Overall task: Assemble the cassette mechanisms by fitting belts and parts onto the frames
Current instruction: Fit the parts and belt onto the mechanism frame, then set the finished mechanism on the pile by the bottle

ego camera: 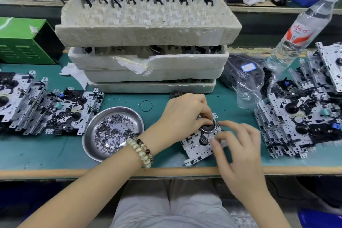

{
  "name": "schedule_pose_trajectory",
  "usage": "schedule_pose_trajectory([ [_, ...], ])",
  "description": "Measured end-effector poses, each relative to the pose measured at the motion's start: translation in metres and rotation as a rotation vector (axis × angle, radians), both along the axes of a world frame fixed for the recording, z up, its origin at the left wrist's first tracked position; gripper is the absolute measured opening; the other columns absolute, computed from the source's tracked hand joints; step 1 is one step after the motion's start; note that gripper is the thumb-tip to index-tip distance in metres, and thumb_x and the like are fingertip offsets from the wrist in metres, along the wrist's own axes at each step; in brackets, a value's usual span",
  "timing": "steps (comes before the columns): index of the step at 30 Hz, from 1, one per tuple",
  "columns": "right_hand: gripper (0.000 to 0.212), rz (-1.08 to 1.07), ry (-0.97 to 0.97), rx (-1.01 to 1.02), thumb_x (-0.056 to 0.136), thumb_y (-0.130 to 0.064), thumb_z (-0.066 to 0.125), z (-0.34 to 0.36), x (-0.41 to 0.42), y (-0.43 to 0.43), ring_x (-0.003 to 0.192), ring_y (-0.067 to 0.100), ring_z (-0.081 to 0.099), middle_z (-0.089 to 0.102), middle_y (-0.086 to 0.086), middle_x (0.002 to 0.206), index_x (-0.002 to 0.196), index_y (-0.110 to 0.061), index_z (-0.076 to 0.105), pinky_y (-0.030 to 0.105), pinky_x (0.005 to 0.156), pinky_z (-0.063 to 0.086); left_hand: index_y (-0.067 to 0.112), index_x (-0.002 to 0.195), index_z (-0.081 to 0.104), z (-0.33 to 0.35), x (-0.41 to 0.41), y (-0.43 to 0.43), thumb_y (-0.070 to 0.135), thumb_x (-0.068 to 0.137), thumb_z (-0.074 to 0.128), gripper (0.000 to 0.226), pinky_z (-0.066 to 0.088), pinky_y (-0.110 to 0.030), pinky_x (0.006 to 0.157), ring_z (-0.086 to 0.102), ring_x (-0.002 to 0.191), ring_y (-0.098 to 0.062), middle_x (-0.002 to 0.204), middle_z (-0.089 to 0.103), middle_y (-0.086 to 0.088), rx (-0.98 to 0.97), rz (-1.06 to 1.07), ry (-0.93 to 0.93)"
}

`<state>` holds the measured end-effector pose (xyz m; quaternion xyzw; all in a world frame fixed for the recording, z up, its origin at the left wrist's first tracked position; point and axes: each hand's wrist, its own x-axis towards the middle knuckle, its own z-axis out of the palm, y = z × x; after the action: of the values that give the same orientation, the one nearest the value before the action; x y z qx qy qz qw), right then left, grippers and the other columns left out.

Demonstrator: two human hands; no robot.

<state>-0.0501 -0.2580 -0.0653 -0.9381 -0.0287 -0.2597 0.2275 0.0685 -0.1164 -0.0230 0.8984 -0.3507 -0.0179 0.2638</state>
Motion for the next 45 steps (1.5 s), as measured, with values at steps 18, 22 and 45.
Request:
schedule_pose_trajectory([
  [18,0.034,-0.01,0.582,0.329,0.096,-0.03,0.055,0.016,0.011,-0.051,0.053,0.01,0.051,0.065,-0.004,0.06,0.063,-0.022,0.058,0.022,0.055,0.037,0.014,0.099,0.077,-0.004,-0.02,0.031,-0.012,0.074,0.059,0.04,0.051,-0.043,0.074,0.059,0.1,-0.033,0.114,0.065,-0.009,-0.029,-0.161,-0.332],
  [22,0.031,0.083,0.821,0.675,0.092,-0.027,0.063,0.028,0.009,-0.044,0.046,0.01,0.046,0.066,0.004,0.06,0.062,-0.02,0.065,0.014,0.045,0.034,0.012,0.111,0.073,-0.019,-0.037,0.04,-0.01,0.089,0.054,0.036,0.043,-0.035,0.094,0.052,0.111,-0.023,0.117,0.06,-0.003,-0.364,0.107,-0.176],
  [45,0.03,0.069,0.371,-0.686,0.056,-0.006,0.033,0.052,0.001,0.105,0.026,0.013,0.043,0.046,-0.003,0.042,0.04,-0.013,0.057,0.012,0.036,0.029,0.015,0.111,0.054,-0.053,-0.059,0.056,0.003,0.092,0.048,0.023,0.04,-0.036,0.095,0.051,0.112,-0.015,0.118,0.05,0.003,-0.929,0.447,-0.483],
])
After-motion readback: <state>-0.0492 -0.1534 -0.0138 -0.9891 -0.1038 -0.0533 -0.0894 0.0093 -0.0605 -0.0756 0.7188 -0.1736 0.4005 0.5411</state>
